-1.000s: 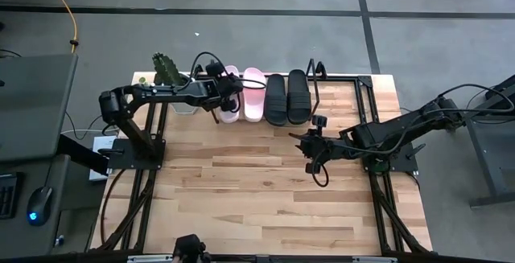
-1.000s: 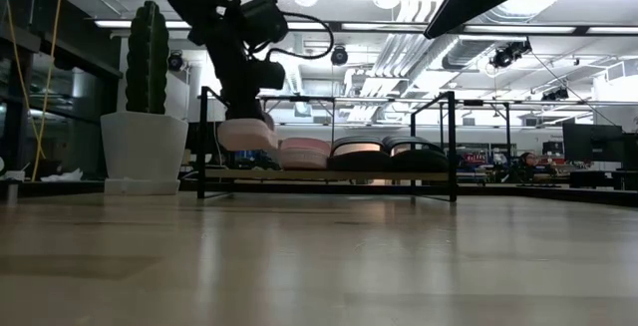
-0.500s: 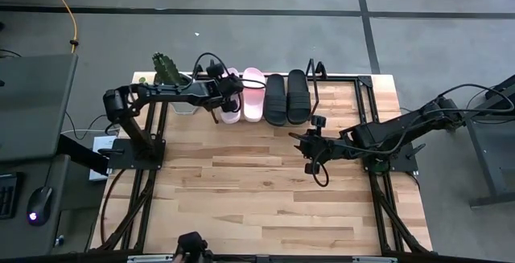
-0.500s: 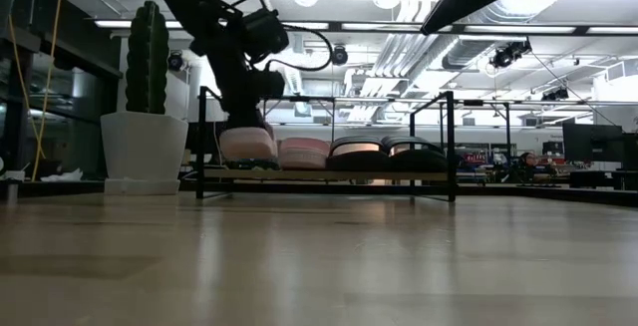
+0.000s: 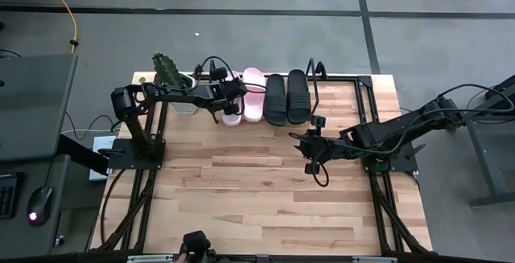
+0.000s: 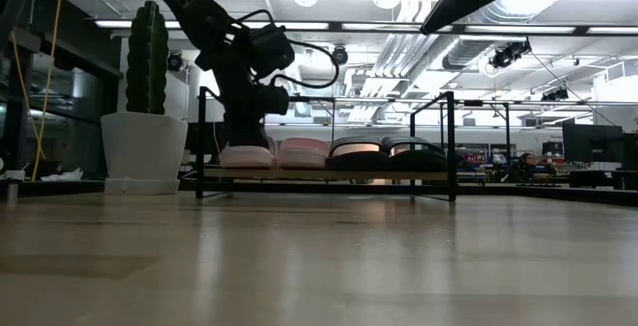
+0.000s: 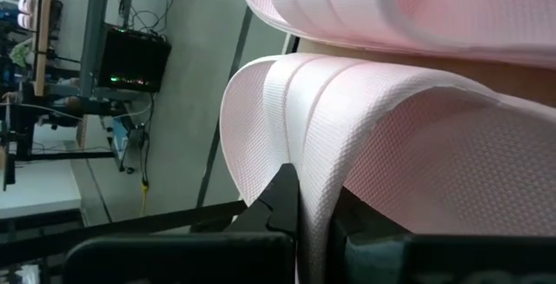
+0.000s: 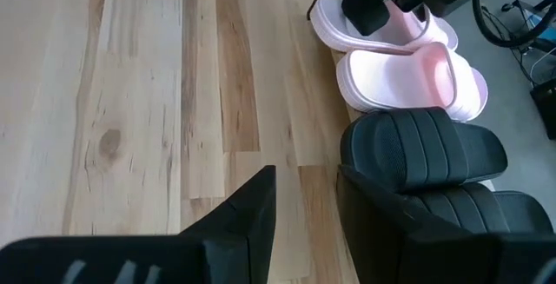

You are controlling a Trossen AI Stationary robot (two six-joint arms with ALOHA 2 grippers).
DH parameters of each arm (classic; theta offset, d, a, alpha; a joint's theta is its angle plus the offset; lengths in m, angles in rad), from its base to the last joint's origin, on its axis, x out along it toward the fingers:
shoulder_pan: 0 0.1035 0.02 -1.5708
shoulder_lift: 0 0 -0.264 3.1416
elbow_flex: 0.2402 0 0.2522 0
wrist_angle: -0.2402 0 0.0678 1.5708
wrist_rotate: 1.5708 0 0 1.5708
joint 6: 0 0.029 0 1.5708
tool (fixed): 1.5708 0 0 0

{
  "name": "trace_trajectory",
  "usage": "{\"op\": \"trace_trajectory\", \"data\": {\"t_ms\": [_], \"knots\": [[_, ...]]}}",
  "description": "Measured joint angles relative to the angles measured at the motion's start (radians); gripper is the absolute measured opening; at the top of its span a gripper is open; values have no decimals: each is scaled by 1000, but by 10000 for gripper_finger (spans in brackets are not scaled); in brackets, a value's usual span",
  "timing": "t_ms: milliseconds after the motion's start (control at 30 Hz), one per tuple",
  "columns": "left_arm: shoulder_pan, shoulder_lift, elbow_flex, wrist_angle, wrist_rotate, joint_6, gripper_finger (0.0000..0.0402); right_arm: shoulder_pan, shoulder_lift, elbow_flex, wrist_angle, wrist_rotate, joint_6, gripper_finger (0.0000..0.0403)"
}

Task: Pick and place slides into the shelf
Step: Put the pink slides on the shelf, then return to Home Position

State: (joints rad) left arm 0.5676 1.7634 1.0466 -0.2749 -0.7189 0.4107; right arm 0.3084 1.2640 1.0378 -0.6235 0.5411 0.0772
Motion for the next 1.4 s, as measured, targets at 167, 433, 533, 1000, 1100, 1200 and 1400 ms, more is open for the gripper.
{"op": "trace_trajectory", "data": {"t_ms": [167,433,533,1000,1100,1200,1400], "knots": [[0,0,0,0,0,0,1,0,0,0,0,0,0,114],[2,1,0,-8,3,-4,47,0,0,0,0,0,0,114],[1,2,0,-9,-10,-7,83,0,0,0,0,0,0,114],[-49,2,0,-25,-64,3,172,0,0,0,0,0,0,114],[-66,2,0,-26,-77,15,174,0,0,0,0,0,0,114],[-74,-4,0,-31,-78,15,172,0,0,0,0,0,0,114],[-98,-39,-1,-60,-75,-3,171,0,0,0,0,0,0,114]]}}
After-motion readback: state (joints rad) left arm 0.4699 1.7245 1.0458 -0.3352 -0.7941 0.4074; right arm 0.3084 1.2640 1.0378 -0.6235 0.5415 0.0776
